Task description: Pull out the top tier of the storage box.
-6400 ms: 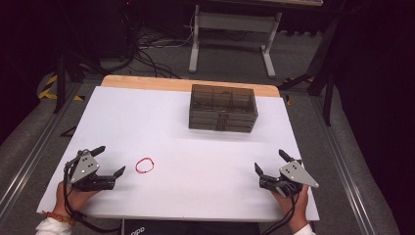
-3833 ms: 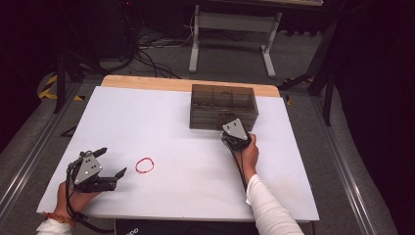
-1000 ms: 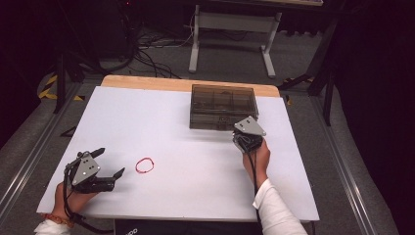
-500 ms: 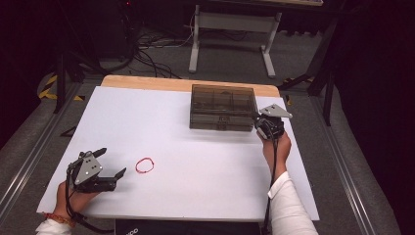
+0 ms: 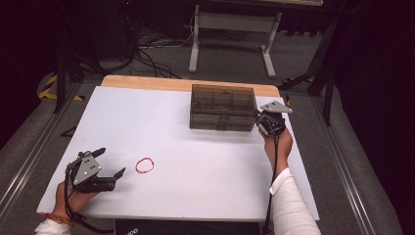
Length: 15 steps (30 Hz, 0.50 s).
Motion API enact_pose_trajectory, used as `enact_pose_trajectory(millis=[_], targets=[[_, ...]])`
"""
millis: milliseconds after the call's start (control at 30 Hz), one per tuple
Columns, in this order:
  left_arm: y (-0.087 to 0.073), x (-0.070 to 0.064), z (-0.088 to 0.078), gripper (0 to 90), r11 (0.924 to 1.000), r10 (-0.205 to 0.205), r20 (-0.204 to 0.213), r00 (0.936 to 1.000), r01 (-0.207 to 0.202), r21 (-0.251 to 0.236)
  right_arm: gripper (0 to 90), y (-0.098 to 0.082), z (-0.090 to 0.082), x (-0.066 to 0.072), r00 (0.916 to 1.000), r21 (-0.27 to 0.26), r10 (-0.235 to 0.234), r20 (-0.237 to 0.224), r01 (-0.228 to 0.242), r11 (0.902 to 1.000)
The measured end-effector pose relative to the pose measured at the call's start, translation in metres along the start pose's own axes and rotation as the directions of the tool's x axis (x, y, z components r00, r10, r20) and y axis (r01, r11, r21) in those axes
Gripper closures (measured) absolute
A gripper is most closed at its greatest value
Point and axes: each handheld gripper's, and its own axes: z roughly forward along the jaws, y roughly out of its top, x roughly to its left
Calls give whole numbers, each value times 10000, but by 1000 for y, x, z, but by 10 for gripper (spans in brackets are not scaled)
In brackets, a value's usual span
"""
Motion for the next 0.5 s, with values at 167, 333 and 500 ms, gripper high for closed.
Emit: enact_pose_trajectory(millis=[167, 333, 500], targets=[[1, -1, 1, 97, 9999, 86, 1, 10000, -86, 55, 900, 2, 1, 3, 9999, 113, -150, -11, 150, 9998], [0, 1, -1, 97, 10000, 17, -57, 10000, -17, 12, 900, 3, 0, 5, 9997, 300, -221, -50, 223, 9993], [0, 1, -1, 97, 10000, 38, -59, 10000, -38, 36, 900, 5, 0, 4, 9996, 461, -228, -141, 234, 9987]])
